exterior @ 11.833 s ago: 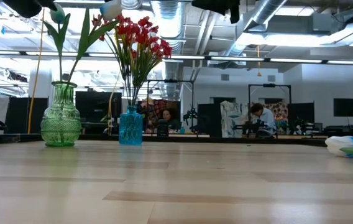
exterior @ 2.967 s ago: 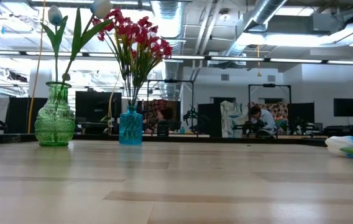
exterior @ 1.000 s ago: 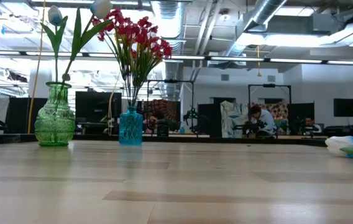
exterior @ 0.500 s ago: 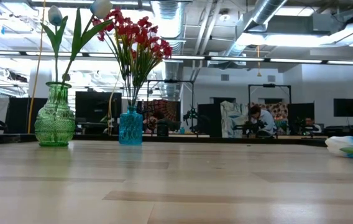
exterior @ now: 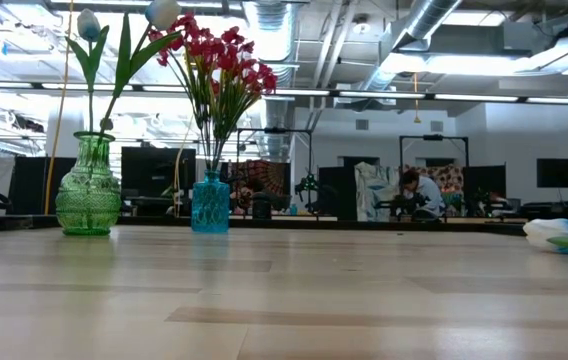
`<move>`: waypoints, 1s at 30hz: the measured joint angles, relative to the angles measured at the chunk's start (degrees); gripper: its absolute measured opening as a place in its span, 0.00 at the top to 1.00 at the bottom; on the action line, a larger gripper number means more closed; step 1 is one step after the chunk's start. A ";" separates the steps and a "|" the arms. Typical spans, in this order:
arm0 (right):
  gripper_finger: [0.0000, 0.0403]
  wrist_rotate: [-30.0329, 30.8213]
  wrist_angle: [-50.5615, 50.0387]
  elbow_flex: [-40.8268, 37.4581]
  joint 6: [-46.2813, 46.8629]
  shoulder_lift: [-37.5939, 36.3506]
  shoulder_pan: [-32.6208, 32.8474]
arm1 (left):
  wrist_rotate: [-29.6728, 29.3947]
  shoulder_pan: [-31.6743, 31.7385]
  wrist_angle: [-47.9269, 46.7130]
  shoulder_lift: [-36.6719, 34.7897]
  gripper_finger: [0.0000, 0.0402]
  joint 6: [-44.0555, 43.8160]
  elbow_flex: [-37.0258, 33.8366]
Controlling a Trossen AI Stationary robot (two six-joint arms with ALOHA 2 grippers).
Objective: Sort flowers into vase by color
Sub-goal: Adjust the transparent vase by standing it upright on the table
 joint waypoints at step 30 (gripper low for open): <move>0.38 -1.92 -2.16 -0.07 1.41 0.15 -0.22 | -2.58 -0.02 -2.72 -0.04 0.53 -0.08 -0.02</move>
